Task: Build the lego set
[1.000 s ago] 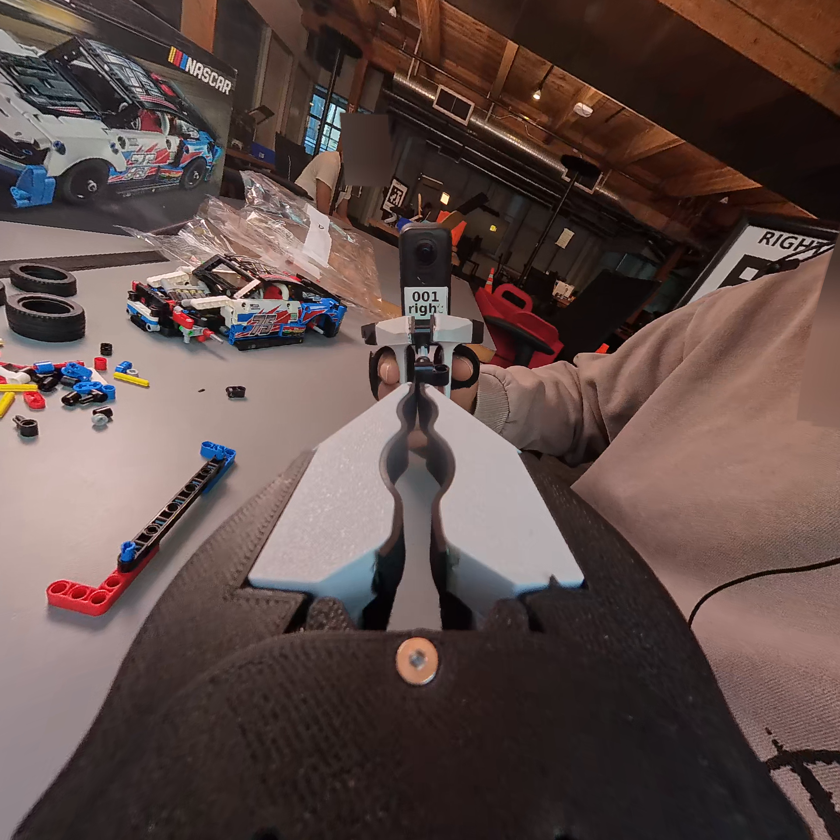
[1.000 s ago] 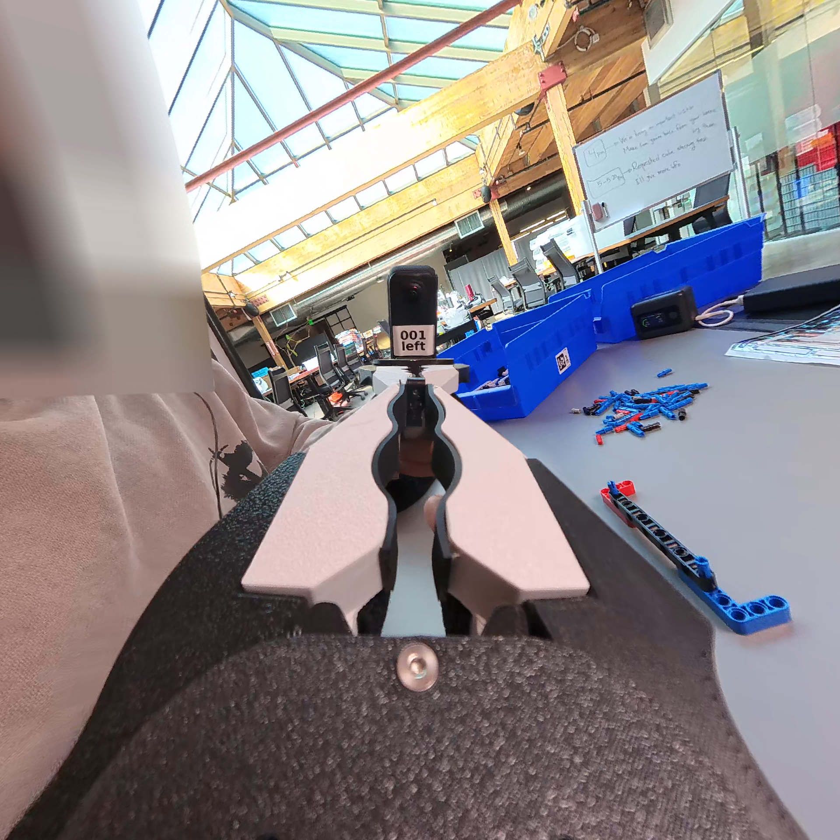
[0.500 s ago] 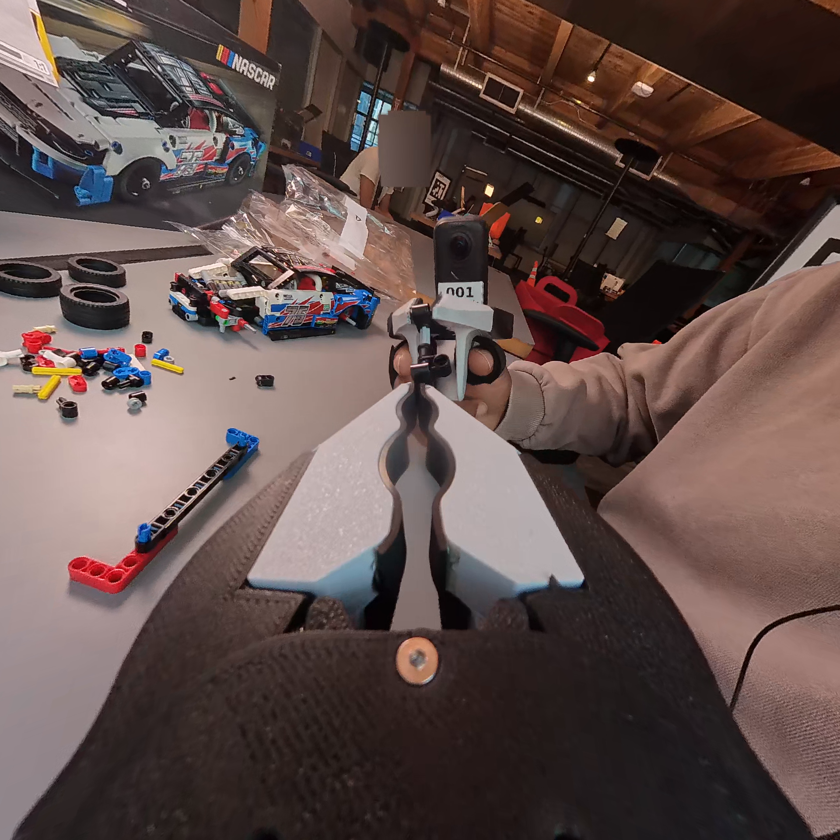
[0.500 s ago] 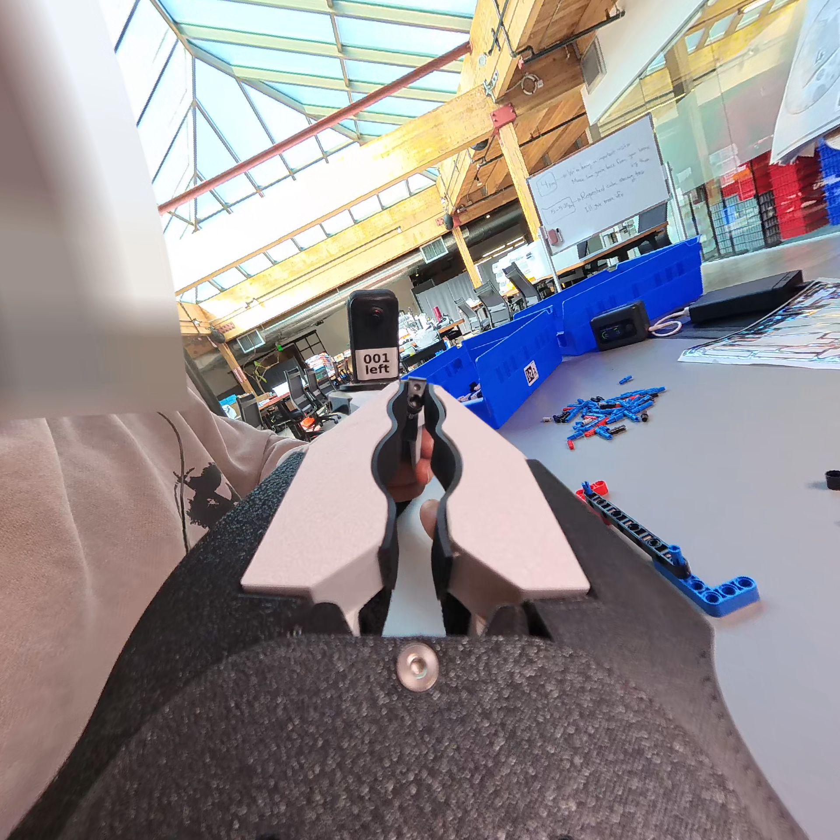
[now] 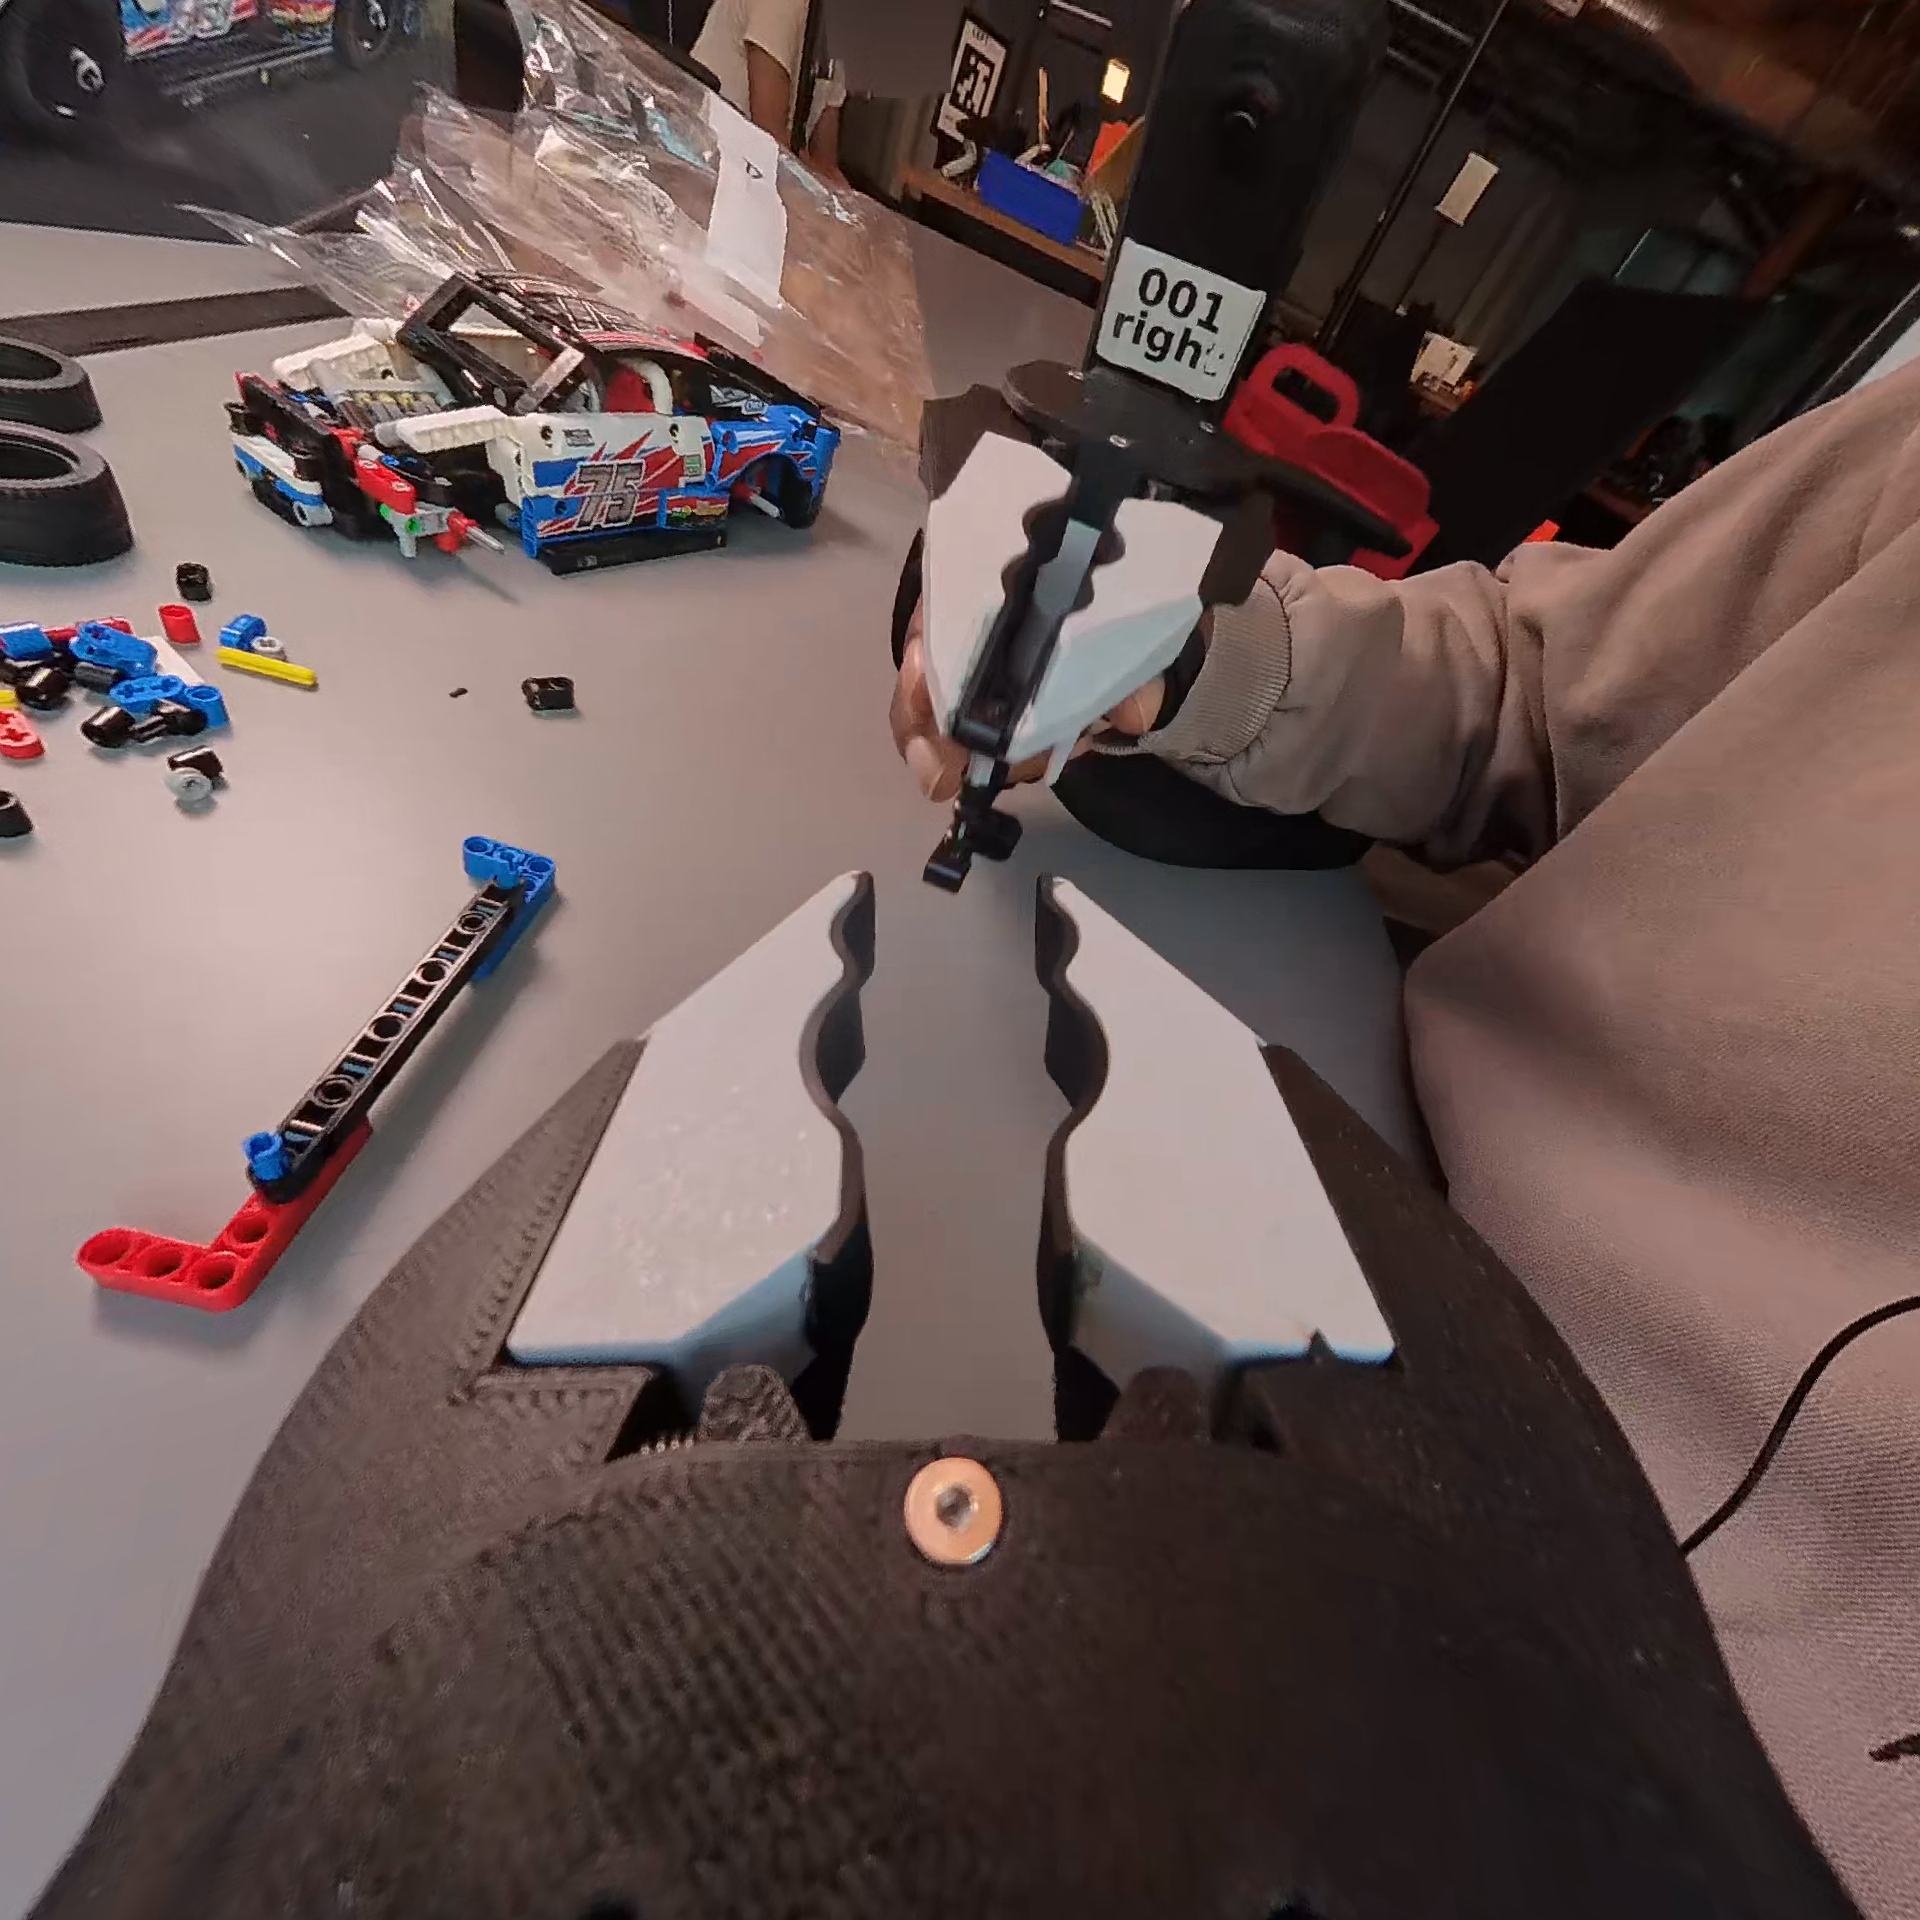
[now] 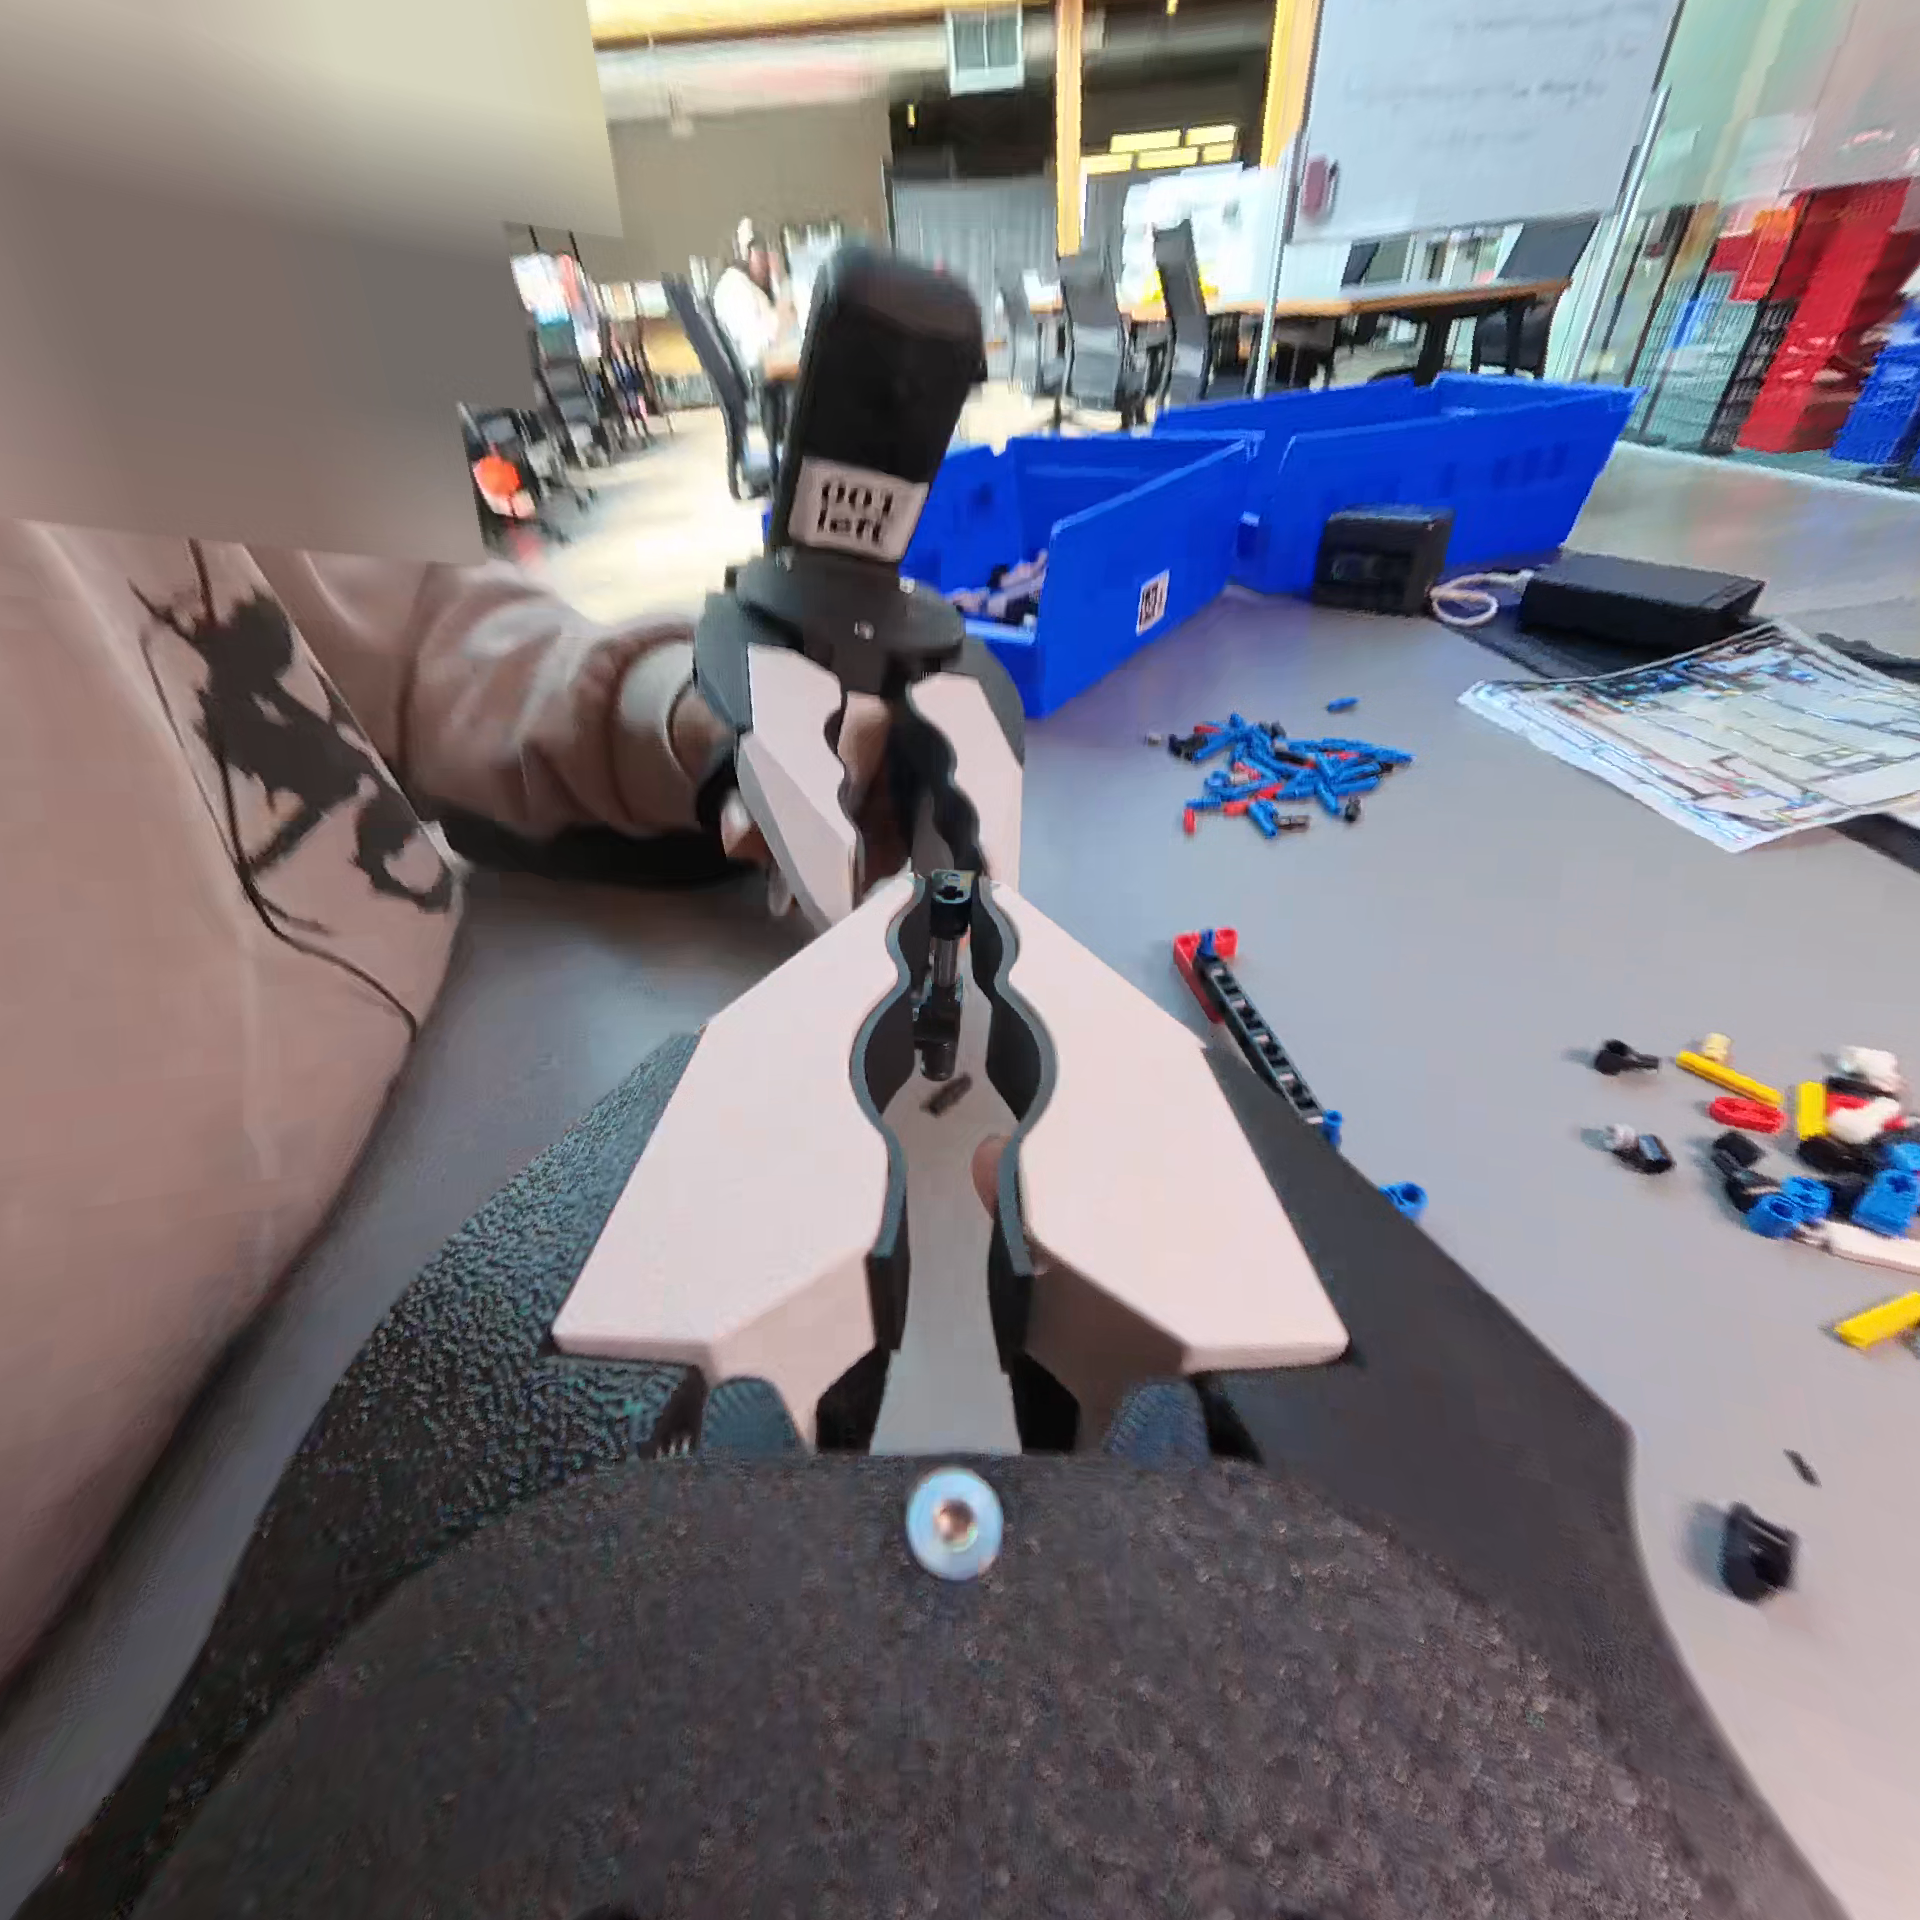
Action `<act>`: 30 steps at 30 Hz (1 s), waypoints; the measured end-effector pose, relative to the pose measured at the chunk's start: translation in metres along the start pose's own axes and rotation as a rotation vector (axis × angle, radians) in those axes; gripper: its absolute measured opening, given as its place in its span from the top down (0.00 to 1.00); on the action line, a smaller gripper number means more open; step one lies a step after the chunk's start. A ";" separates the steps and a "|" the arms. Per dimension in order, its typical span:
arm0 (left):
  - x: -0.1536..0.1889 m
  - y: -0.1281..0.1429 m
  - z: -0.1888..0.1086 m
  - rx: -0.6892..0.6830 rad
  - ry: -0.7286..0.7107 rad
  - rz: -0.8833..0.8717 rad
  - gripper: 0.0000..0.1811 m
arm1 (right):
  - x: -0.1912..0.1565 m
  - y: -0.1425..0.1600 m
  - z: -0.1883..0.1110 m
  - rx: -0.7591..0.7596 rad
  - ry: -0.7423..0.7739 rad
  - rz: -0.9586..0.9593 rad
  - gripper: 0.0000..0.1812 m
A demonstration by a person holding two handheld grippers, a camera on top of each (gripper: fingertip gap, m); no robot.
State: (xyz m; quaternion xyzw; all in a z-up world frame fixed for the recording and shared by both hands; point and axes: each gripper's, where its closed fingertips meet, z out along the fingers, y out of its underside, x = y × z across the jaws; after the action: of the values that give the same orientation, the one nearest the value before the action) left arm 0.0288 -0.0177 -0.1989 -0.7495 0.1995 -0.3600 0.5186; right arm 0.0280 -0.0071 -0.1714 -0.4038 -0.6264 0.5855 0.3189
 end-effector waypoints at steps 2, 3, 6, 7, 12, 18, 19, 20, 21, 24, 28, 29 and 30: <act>0.004 0.007 0.006 -0.041 0.022 0.019 0.83 | -0.009 0.019 0.005 -0.095 -0.009 -0.111 0.97; 0.007 0.013 0.011 -0.077 0.038 0.041 0.83 | -0.016 0.023 0.008 -0.103 -0.031 -0.135 0.97; 0.016 0.032 0.022 -0.184 0.060 0.126 0.83 | -0.031 0.033 0.015 -0.115 -0.096 -0.164 0.97; 0.017 0.037 0.025 -0.216 0.056 0.157 0.84 | -0.034 0.035 0.015 -0.117 -0.109 -0.177 0.97; 0.019 0.054 0.031 -0.313 0.053 0.247 0.91 | -0.037 0.042 0.014 -0.153 -0.145 -0.196 0.97; 0.013 0.069 0.033 -0.414 0.016 0.295 0.91 | -0.035 0.059 0.010 -0.301 -0.144 -0.236 0.97; 0.013 0.072 0.033 -0.432 0.012 0.309 0.92 | -0.035 0.062 0.009 -0.327 -0.144 -0.249 0.97; 0.013 0.074 0.034 -0.447 0.009 0.319 0.91 | -0.035 0.064 0.009 -0.348 -0.147 -0.252 0.97; 0.012 0.075 0.034 -0.454 0.007 0.325 0.90 | -0.036 0.068 0.008 -0.375 -0.153 -0.250 0.97; 0.015 0.073 0.033 -0.437 0.021 0.314 0.90 | -0.039 0.075 0.009 -0.419 -0.170 -0.260 0.97; 0.016 0.074 0.033 -0.442 0.027 0.318 0.92 | -0.040 0.076 0.009 -0.475 -0.179 -0.266 0.97; 0.016 0.075 0.033 -0.446 0.031 0.317 0.92 | -0.040 0.076 0.009 -0.491 -0.184 -0.267 0.97; 0.016 0.075 0.033 -0.448 0.032 0.313 0.92 | -0.040 0.076 0.008 -0.508 -0.187 -0.269 0.97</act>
State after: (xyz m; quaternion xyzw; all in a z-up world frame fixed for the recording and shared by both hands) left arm 0.0698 -0.0365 -0.2692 -0.7997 0.3960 -0.2342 0.3859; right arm 0.0497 -0.0474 -0.2448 -0.3283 -0.8273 0.3972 0.2235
